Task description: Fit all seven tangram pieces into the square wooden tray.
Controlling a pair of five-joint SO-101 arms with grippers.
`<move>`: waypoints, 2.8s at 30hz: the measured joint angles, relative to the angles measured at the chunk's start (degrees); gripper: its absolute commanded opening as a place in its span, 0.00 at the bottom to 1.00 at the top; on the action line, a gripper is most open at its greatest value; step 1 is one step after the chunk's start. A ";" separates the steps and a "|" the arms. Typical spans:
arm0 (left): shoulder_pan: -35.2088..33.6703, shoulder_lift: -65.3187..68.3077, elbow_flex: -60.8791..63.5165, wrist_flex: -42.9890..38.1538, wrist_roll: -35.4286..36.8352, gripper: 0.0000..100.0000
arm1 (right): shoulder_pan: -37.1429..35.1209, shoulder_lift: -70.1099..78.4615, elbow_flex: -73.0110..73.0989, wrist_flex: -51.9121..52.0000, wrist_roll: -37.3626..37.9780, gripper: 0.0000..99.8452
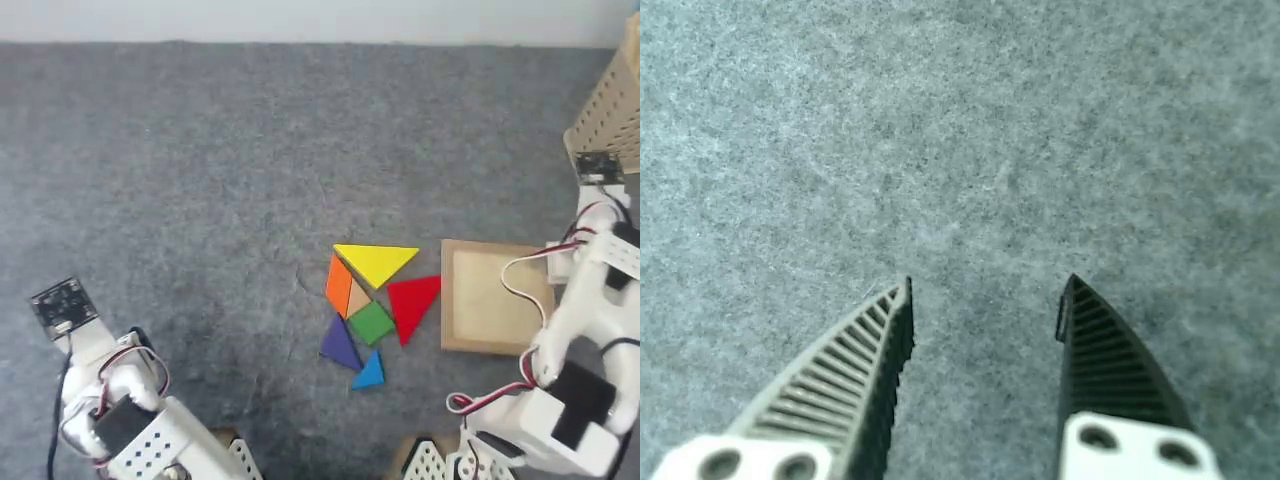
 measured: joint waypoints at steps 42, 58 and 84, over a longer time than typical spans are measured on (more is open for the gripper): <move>0.00 0.00 0.00 0.00 0.00 0.23 | -32.97 -6.68 10.02 3.87 -16.53 0.18; 0.00 0.00 0.00 0.00 0.00 0.23 | -34.64 -5.10 17.32 -1.32 -16.62 0.08; 0.00 0.00 0.00 0.00 0.00 0.23 | -43.25 -2.64 17.41 -2.90 -19.43 0.01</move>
